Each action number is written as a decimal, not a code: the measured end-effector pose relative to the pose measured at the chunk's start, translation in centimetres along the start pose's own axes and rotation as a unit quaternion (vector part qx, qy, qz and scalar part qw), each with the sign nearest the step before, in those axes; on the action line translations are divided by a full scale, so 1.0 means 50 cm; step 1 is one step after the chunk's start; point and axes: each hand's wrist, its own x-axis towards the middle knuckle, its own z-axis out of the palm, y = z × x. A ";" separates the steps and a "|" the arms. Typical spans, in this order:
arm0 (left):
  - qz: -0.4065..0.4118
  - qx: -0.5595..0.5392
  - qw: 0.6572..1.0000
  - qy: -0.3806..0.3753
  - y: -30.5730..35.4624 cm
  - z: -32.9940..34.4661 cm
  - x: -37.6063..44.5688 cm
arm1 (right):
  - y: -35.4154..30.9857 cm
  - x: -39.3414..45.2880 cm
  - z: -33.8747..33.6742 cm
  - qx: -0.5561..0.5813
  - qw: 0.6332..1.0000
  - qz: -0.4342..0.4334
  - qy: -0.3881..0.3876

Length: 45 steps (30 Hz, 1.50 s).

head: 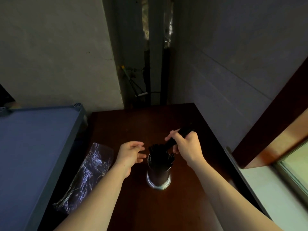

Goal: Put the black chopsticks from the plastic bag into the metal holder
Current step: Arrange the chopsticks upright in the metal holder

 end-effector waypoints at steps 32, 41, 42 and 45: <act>0.079 0.227 0.971 0.011 -0.066 0.074 0.033 | 0.083 0.011 0.062 -0.335 0.914 0.009 -0.230; 0.087 0.228 0.969 0.044 -0.077 0.076 0.042 | 0.094 0.016 0.066 -0.396 0.883 -0.007 -0.251; 0.088 0.229 0.968 0.044 -0.077 0.074 0.042 | 0.094 0.016 0.061 -0.391 0.886 -0.014 -0.248; 0.098 0.235 0.966 0.049 -0.077 0.071 0.040 | 0.092 0.011 0.043 -0.366 0.902 -0.046 -0.225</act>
